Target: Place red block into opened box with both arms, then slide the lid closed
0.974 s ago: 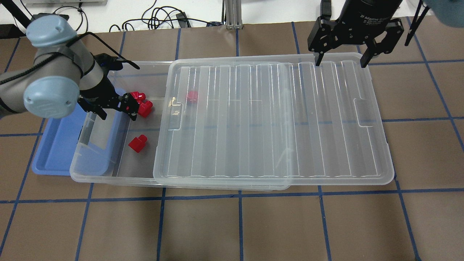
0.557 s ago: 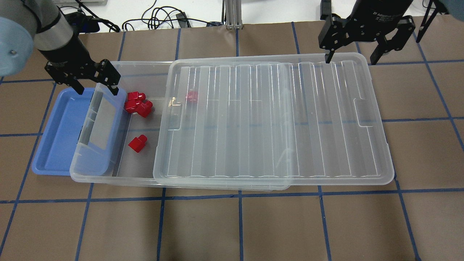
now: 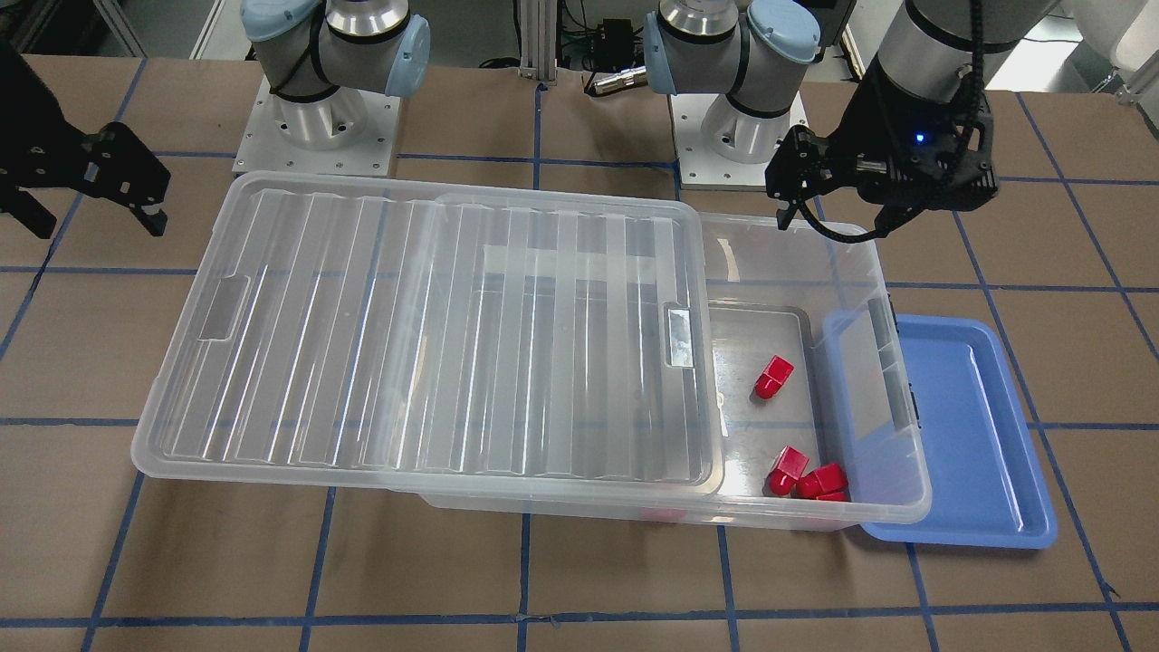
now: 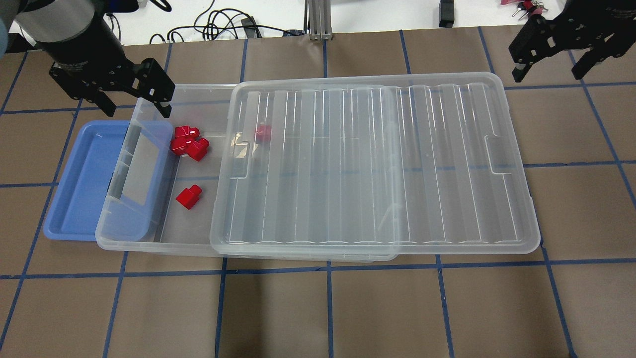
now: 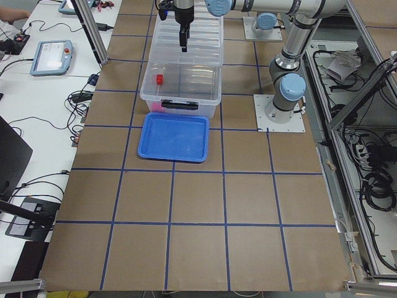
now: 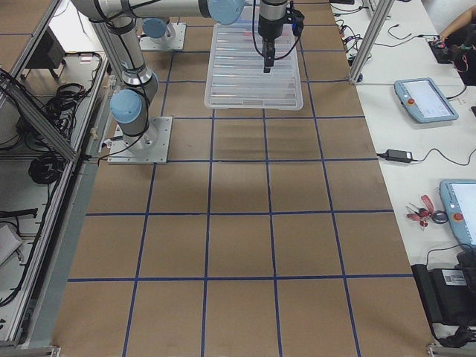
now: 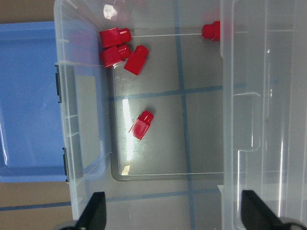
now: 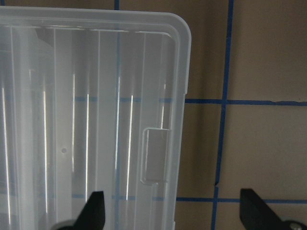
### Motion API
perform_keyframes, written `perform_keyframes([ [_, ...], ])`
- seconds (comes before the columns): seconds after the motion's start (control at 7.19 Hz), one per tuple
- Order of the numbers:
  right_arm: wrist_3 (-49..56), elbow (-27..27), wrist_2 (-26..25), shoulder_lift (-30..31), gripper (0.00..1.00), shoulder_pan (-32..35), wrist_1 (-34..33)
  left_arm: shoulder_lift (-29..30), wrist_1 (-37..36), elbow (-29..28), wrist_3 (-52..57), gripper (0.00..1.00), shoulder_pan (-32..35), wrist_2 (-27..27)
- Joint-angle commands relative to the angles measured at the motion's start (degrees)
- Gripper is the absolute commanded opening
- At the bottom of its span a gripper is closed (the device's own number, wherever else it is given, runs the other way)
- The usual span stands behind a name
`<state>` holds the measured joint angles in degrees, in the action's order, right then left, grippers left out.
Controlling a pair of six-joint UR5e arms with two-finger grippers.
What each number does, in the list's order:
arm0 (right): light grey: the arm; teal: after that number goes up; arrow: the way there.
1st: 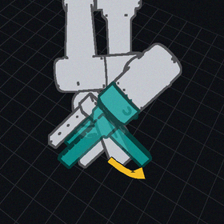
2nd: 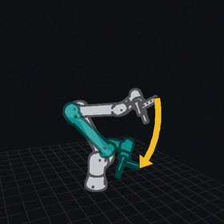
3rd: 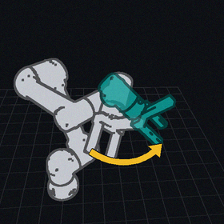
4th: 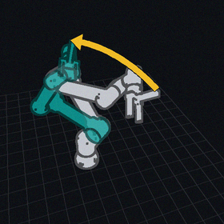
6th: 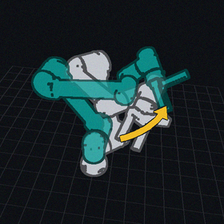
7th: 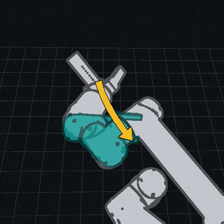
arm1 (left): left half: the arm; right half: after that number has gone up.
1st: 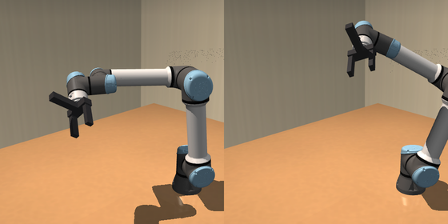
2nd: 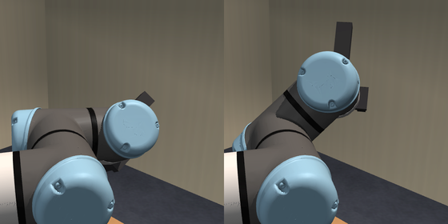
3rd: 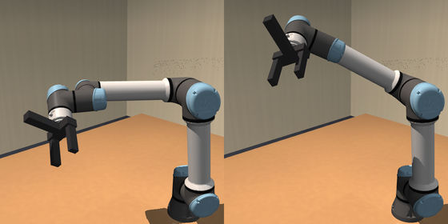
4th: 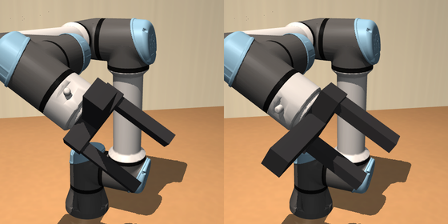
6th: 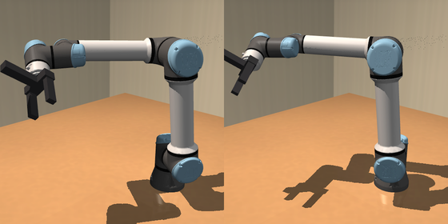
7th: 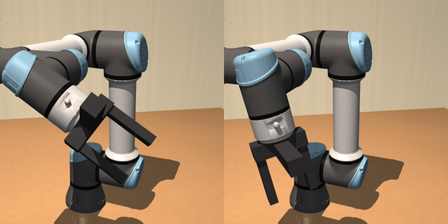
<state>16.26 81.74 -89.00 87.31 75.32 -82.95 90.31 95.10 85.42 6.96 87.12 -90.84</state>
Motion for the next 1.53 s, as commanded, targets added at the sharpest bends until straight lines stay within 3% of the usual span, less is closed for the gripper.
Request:
perform_keyframes([
  [0.0, 2.9, 7.3, 0.0, 0.2, 1.0, -6.5, -3.7, -0.7, 0.4, 1.0, -1.5, 1.0, 1.7, -0.2],
  [0.56, 3.0, 22.1, -3.6, 0.2, 1.0, -6.9, -19.0, -1.8, 1.5, 1.5, -0.2, 1.0, 0.3, -0.5],
  [1.39, 1.1, 24.3, -0.3, -0.6, 1.0, -6.2, -21.5, -1.9, 1.3, 2.6, 0.4, 1.0, 0.1, -0.6],
])
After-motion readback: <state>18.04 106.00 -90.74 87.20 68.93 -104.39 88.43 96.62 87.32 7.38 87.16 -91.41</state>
